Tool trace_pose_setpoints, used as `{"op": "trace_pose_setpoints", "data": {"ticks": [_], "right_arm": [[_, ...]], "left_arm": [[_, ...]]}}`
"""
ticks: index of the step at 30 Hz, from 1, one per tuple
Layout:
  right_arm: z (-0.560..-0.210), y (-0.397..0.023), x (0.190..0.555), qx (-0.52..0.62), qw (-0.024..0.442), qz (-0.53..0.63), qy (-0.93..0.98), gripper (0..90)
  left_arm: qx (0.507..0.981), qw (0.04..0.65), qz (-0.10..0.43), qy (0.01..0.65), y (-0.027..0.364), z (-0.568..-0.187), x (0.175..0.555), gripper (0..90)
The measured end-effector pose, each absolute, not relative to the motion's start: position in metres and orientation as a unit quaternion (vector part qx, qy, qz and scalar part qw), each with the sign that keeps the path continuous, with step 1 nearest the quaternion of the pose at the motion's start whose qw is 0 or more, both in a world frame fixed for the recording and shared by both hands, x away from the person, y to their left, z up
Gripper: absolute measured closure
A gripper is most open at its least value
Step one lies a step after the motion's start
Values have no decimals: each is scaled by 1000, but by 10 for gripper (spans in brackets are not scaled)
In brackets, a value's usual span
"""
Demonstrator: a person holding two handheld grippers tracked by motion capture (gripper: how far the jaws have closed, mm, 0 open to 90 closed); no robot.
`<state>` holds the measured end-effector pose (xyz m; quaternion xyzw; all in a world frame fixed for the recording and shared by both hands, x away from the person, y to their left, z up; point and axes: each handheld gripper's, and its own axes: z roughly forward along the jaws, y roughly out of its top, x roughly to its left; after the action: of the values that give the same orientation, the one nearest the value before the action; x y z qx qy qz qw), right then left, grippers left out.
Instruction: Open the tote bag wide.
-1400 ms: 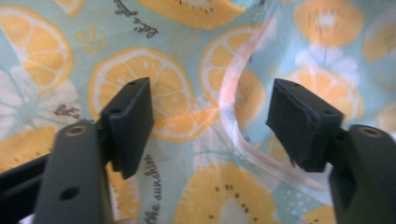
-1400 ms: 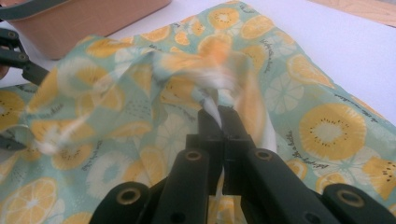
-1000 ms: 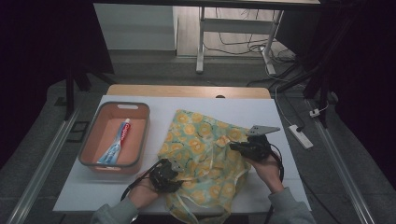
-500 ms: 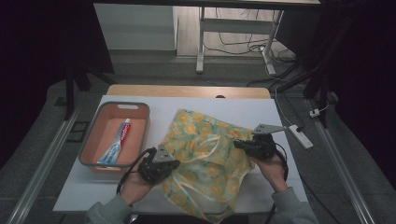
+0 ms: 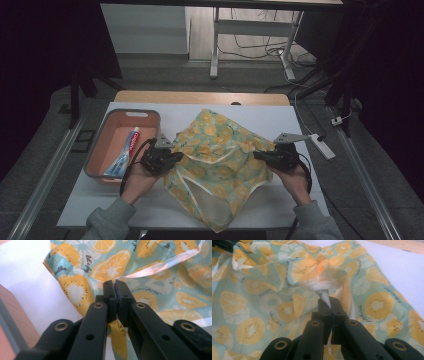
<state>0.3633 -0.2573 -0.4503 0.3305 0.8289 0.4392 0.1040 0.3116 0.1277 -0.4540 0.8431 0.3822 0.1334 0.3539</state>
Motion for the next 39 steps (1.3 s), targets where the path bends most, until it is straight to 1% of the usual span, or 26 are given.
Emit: {"op": "trace_pose_setpoints", "data": {"ticks": [5,7,10,14,18,21,24,26,27,29,31,34,37,39], "right_arm": [[-460,-254,366,333,98,418,840,894],[-466,-254,368,337,100,404,845,894],[-472,-259,370,346,95,398,844,894],[-476,-266,372,358,98,392,842,894],[-478,-270,374,363,98,388,842,895],[-480,-270,375,362,97,384,844,895],[-482,-269,375,361,103,372,849,894],[-484,-268,374,356,98,371,852,888],[-484,-267,373,352,95,371,854,863],[-480,-264,370,338,96,378,857,709],[-468,-256,361,311,100,399,857,595],[-443,-242,345,268,118,420,859,450],[-421,-228,332,231,123,450,854,355],[-411,-217,327,214,123,460,853,335]], "left_arm": [[856,337,128,371,120,-462,311,790],[857,338,123,370,120,-464,310,789],[847,360,123,370,126,-460,306,848],[819,416,112,379,138,-449,301,870],[800,439,121,391,144,-444,303,875],[795,442,115,399,144,-445,307,875],[801,430,119,398,138,-448,309,872],[805,425,119,397,135,-450,310,872],[805,424,117,398,134,-452,311,872],[806,422,114,400,133,-453,313,873],[806,421,114,401,133,-454,313,873],[806,419,112,403,135,-455,314,873],[806,418,111,404,135,-455,315,873],[806,418,110,404,135,-455,315,873]]}}
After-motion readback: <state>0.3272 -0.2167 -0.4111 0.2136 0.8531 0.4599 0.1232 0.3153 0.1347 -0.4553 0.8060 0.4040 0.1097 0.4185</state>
